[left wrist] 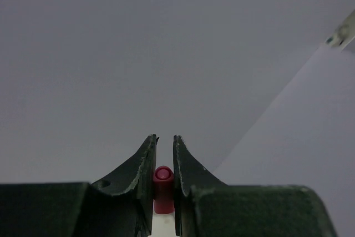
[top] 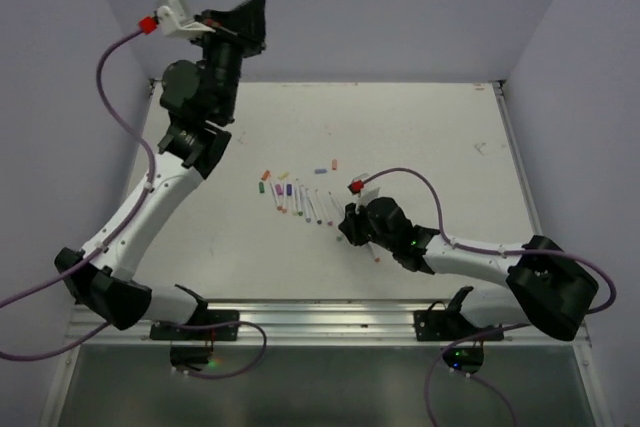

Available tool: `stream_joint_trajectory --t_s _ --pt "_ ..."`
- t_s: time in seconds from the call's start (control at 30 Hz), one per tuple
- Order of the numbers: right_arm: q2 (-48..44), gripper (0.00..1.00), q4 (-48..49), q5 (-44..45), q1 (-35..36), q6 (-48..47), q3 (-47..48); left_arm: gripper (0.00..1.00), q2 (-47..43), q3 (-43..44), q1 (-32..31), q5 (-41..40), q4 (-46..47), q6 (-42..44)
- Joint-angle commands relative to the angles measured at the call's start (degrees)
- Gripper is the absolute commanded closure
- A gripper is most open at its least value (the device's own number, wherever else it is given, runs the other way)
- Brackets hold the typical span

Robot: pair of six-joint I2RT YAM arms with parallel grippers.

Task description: Open the pen caps

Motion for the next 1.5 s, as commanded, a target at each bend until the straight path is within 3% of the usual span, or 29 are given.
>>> stream_joint_trajectory --t_s 0.0,0.17,0.37,0.63,0.87,1.13,1.47 --pt "-0.20 1.00 -7.09 -0.70 0.42 -0.72 -0.39 1.00 -3.41 4.11 0.09 -6.88 12.20 1.89" --pt "-2.91 1.00 -8.40 -0.44 0.42 -1.24 0.75 1.00 -4.90 3.76 0.79 -6.10 9.04 2.68" --pt "-3.80 1.00 -12.62 4.99 0.42 0.60 5.32 1.00 -11.57 -8.70 1.76 -3.55 -0.97 3.65" --pt "10.50 1.00 -18.69 7.56 -2.03 3.15 17.19 1.00 -19.14 -32.59 2.73 5.05 -9.07 0.14" --pt "20.44 0.94 -18.69 6.24 -3.09 5.52 21.41 1.00 -20.55 -43.16 2.81 8.67 -12.33 -0.48" --pt "23.53 0.76 -17.46 4.75 -3.09 6.05 21.59 1.00 -16.25 -47.04 3.08 12.01 -9.87 -1.62" --pt "25.91 0.67 -16.32 2.90 -3.09 6.58 22.20 1.00 -8.16 -45.90 3.17 13.95 -8.11 -2.94"
